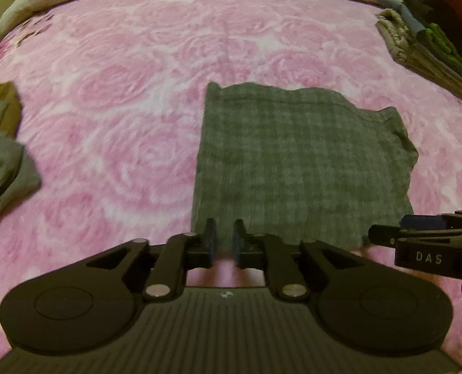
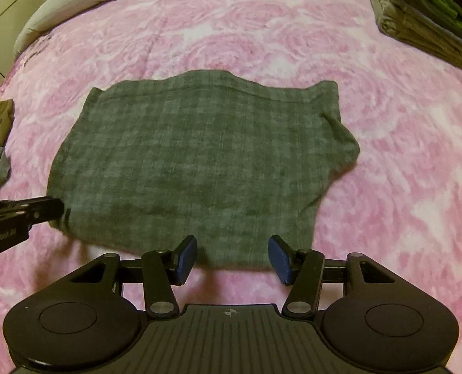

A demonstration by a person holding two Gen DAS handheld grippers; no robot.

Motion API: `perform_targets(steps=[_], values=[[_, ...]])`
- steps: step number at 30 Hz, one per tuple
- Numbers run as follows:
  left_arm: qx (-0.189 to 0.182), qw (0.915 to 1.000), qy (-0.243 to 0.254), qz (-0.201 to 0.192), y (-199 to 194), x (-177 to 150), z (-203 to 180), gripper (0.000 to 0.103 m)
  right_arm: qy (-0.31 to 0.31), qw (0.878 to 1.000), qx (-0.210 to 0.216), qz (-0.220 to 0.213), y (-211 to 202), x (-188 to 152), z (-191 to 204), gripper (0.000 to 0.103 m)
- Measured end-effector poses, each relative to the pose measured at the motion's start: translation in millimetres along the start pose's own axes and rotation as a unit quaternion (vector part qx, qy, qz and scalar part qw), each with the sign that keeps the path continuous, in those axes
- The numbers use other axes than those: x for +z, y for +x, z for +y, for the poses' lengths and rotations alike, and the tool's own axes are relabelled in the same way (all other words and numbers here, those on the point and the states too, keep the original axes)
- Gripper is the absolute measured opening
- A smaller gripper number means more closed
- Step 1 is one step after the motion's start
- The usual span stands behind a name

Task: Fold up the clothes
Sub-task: 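Lay the folded shorts flat and open both grippers, then grasp the folded grey shorts' edge with both grippers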

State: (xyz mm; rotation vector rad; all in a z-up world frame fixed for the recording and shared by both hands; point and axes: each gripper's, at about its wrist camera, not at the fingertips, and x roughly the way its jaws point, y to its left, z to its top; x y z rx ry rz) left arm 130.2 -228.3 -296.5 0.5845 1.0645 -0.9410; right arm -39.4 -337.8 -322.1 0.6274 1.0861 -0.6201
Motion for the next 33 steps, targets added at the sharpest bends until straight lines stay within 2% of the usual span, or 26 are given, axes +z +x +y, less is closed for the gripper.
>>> perform_targets(steps=[4,6,7,16,22,31,33], values=[[0.024,0.9992,-0.014,0.027,-8,-5,-5,0.024,0.002,1.000,-0.005,0.005,-3,-3,-1,0.055],[0.033,0.9987,-0.016,0.035,-9,-8,-8,0.028,0.004,1.000,-0.007,0.007,-5,-7,-3,0.068],[0.034,0.9985,-0.018,0.039,-10,-10,-10,0.032,0.006,1.000,-0.008,0.007,-6,-10,-5,0.081],[0.053,0.9968,-0.016,0.058,-16,-19,-25,0.045,0.041,0.999,-0.006,0.017,-21,-29,-26,0.081],[0.065,0.9956,-0.005,0.066,-16,-25,-29,0.046,0.056,0.998,-0.003,0.013,-27,-38,-36,0.081],[0.055,0.9958,0.003,0.073,-10,-28,-27,0.050,0.069,0.998,0.009,0.008,-24,-42,-39,0.081],[0.037,0.9973,-0.001,0.063,-11,-26,-20,0.050,0.080,0.996,0.024,0.004,-22,-41,-44,0.081]])
